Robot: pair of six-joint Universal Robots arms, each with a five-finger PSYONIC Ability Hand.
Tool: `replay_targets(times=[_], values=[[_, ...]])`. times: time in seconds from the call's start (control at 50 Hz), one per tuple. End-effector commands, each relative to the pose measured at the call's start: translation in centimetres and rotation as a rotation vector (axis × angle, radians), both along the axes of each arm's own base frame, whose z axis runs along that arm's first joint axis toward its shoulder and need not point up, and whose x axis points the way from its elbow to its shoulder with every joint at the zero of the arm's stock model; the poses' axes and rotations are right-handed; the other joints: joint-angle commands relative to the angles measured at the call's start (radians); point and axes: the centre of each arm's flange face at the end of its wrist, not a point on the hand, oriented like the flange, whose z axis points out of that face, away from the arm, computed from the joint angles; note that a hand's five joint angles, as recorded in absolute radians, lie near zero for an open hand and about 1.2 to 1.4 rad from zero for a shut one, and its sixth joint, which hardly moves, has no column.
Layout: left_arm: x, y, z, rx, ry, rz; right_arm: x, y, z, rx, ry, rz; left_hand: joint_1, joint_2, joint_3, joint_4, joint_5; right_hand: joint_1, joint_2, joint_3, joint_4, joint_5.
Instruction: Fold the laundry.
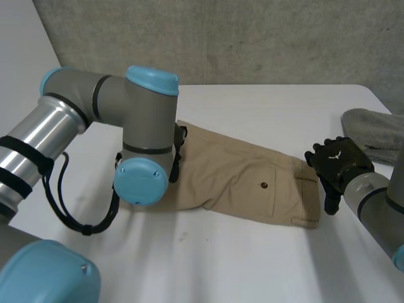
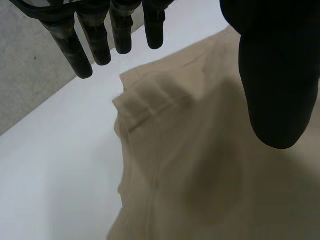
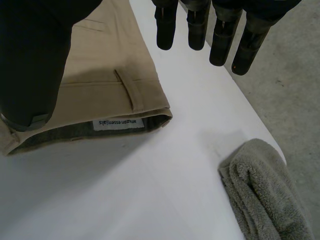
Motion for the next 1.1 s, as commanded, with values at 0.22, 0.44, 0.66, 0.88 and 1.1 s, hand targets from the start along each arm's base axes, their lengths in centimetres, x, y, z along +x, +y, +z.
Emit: replay_targets(times=[0.22, 0.44, 0.66, 0.88, 1.1], values=[[3.2, 1.4, -0.7, -0.230, 0.106, -0.163, 0.2, 0.8, -2.4, 0.113, -0.187, -0.051, -0.010, -0.017, -0.022, -0.015, -0.041, -0.026, -0.040, -0.040, -0.057, -0.064], [4.4, 3.2, -0.6, -0.193, 0.100, -0.163, 1.4, 0.5, -5.2, 0.234, -0.418, -0.049, -0.010, -0.017, -0.022, -0.015, -0.041, 0.046, 0.032, 0.032, 0.015, 0.008], [5.2, 3.6, -1.1, -0.187, 0.118, -0.149, 0.8, -1.1, -7.4, 0.161, -0.304, -0.098, -0.013, -0.020, -0.025, -0.018, -0.044, 0.982, 0.967, 0.967, 0.951, 0.943], [6.3, 3.2, -0.4, -0.197, 0.120, -0.116, -2.9, -2.9, -4.3, 0.028, -0.216, -0.149, -0.013, -0.020, -0.025, -0.018, -0.044, 1.196, 1.182, 1.182, 1.165, 1.157], [7.4, 4.3, 0.3, -0.197, 0.120, -0.107, -3.6, -4.9, -0.6, -0.129, 0.155, -0.022, -0.019, -0.025, -0.031, -0.024, -0.050, 1.196, 1.182, 1.182, 1.165, 1.157]])
